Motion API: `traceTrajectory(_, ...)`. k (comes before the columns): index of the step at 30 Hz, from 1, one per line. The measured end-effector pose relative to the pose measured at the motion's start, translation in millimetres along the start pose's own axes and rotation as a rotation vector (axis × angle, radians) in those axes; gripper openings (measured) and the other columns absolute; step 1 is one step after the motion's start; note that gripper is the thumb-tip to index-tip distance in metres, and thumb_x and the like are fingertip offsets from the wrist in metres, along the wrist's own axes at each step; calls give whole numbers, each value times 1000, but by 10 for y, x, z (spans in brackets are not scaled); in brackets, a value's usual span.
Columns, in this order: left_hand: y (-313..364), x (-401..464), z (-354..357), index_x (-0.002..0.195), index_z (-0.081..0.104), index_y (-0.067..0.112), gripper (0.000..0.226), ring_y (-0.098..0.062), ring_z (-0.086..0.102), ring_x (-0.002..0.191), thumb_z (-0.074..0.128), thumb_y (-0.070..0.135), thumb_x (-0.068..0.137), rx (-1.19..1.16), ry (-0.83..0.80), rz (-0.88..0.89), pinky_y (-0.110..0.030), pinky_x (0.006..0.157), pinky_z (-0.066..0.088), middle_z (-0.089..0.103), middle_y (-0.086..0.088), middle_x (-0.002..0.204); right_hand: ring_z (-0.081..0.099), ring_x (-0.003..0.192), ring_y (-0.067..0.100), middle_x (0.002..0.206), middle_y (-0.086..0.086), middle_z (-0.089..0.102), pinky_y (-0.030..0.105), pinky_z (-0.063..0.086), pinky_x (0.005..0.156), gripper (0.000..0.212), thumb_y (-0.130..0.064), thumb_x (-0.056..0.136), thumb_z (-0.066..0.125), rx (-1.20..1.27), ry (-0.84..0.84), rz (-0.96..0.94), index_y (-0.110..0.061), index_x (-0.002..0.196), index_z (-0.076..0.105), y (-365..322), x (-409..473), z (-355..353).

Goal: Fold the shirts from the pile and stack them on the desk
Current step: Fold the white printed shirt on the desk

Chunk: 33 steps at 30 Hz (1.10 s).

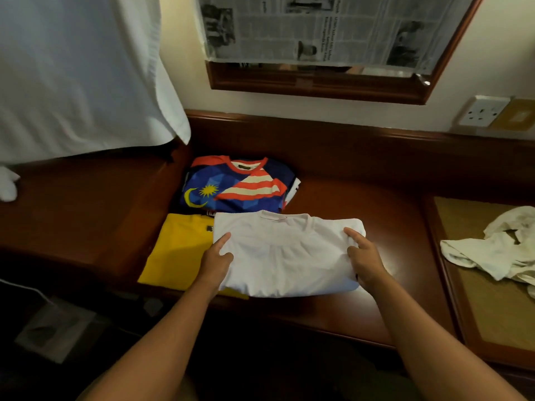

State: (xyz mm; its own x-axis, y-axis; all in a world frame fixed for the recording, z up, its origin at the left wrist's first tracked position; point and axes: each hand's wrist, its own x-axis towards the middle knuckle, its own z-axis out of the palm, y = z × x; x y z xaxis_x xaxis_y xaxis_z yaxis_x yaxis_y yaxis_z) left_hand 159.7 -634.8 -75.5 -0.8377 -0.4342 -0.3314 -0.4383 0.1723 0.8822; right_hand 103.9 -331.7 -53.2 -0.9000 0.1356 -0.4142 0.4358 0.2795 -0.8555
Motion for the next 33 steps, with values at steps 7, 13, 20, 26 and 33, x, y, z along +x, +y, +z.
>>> traceTrajectory(7,-307,521,-1003,136,53,21,57,-6,43,51,46,-7,87,64,8,-27,-14,45,36,52,-15,138,31,134,32,154,9,24,42,36,106,53,3,95,32,-23,0,7,-22,138,50,-190,-109,1120)
traceTrajectory(13,-434,909,-1511,138,50,18,57,-7,31,35,43,-9,88,107,7,-49,-15,36,28,42,-4,60,33,134,32,152,10,28,42,36,108,52,2,95,33,-42,-34,8,-20,139,49,-232,-52,1794)
traceTrajectory(20,-529,1318,-1834,143,44,20,58,-27,55,68,42,-4,90,303,4,-15,-28,57,43,54,-32,123,35,134,32,151,9,32,46,35,112,53,4,94,34,2,-52,22,-19,139,49,-262,57,2377)
traceTrajectory(26,-739,1571,-1915,145,41,22,60,-39,55,109,43,-2,90,434,-48,-1,-40,86,48,50,-18,133,35,133,32,150,11,32,41,36,110,53,2,94,34,-8,-33,68,-19,140,49,-178,167,2627)
traceTrajectory(33,-917,1715,-1908,147,37,23,62,-43,55,105,41,-2,90,483,-118,-31,-42,83,50,51,-24,129,36,132,34,149,13,33,40,38,108,55,5,93,33,-52,-11,123,-19,139,50,-24,268,2712)
